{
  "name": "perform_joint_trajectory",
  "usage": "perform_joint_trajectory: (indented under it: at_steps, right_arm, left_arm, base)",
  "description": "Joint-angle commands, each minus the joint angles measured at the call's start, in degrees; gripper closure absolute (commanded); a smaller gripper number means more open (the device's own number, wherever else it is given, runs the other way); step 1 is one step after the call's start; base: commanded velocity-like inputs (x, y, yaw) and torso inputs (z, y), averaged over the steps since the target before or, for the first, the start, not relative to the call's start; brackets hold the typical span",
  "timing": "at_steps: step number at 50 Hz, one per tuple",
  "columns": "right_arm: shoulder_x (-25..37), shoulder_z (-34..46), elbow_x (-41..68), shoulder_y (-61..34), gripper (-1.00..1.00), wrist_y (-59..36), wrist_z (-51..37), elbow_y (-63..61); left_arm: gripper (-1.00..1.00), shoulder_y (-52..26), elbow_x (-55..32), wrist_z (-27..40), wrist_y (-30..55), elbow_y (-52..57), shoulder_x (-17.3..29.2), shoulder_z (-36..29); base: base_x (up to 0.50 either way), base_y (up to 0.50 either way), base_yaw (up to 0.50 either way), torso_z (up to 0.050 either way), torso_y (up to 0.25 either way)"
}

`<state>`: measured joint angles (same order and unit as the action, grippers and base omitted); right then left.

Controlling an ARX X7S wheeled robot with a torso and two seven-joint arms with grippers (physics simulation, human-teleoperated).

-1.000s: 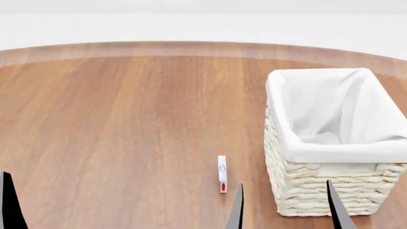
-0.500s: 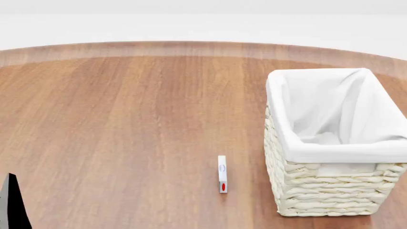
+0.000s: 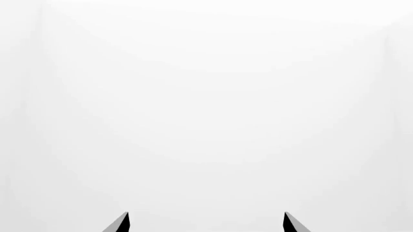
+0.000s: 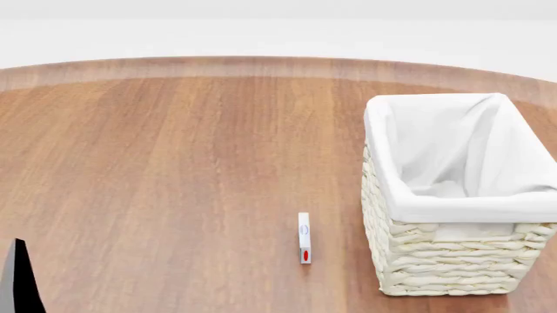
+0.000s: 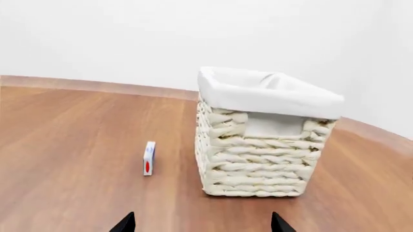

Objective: Pick up the tomato sauce, and put it in the basket.

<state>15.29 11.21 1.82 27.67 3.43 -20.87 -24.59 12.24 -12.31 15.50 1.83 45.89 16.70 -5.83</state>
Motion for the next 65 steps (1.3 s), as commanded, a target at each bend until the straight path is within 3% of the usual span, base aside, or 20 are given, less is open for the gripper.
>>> perform_joint_trajectory:
  at_steps: [1,15,31,65]
  right_arm:
    - [0.01,-0.10,2.46,2.56,-1.00,0.58,-0.39,3.08]
    - [-0.37,0.50,5.34,3.31,-1.00,3.03,0.50,8.38]
    - [-0.58,0.09,11.46,1.81,-1.00,-3.48,0.95,8.56]
    - [0.68,3.15,9.49,1.13,-1.00,-1.77,1.70,9.30]
  left_arm:
    - [-1.00,0.41,-0.03,0.48,-0.27,0.13,0.48,0.41]
    - [-1.00,0.76,0.28,0.74,-0.80,0.11,0.84,-0.05]
    - [-1.00,0.55,0.53,1.11,-0.84,-0.20,1.09,-0.75]
    - [-1.00,1.29,0.08,2.07,-1.78,-0.14,2.11,-0.42]
  base:
    - [0.00,0.00,0.00,0.000,0.000]
    - [0.00,0.00,0.00,0.000,0.000]
    - [0.00,0.00,0.00,0.000,0.000]
    - [0.00,0.00,0.00,0.000,0.000]
